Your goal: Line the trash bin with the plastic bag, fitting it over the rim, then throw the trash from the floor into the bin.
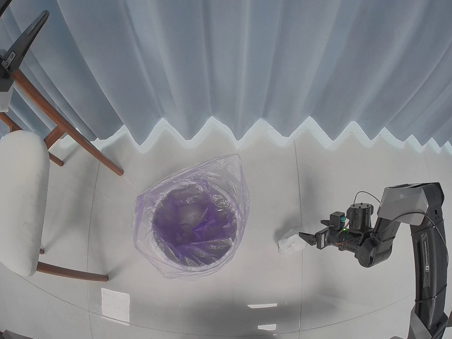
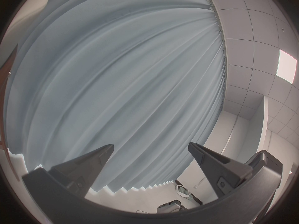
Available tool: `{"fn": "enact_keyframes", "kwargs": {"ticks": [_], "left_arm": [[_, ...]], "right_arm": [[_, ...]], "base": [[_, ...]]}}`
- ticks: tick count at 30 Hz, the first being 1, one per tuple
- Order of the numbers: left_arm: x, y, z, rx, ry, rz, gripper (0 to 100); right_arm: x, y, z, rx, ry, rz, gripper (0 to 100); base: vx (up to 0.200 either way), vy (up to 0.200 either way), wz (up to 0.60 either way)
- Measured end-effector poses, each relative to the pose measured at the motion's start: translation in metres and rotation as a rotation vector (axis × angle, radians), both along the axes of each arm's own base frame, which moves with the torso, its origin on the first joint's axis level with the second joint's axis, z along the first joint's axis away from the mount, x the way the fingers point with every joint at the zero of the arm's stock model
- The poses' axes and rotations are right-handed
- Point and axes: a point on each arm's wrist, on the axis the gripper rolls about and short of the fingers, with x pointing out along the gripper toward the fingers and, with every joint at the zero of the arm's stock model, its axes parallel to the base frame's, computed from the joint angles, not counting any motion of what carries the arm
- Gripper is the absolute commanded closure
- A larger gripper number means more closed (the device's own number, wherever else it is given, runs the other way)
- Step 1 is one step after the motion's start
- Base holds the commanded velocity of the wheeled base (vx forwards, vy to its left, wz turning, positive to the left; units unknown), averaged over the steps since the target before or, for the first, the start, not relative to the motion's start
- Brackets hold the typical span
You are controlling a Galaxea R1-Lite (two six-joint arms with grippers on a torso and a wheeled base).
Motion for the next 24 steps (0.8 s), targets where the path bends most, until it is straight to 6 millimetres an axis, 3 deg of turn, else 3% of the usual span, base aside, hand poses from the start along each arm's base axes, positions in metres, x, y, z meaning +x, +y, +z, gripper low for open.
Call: {"fn": "enact_keyframes", "kwargs": {"ticks": [4, 10, 24], "left_arm": [[0.000, 0.000, 0.000, 0.000, 0.001, 0.000, 0], [0.001, 0.000, -0.001, 0.001, 0.006, 0.000, 0], [0.009, 0.001, -0.003, 0.003, 0.021, 0.023, 0]], "right_arm": [[0.004, 0.002, 0.001, -0.023, -0.097, 0.082, 0], [0.002, 0.002, -0.008, -0.076, -0.054, 0.123, 0], [0.005, 0.002, -0.007, -0.077, -0.020, -0.023, 0]], "base": [[0.000, 0.000, 0.00], [0.000, 0.000, 0.00], [0.000, 0.000, 0.00]]}}
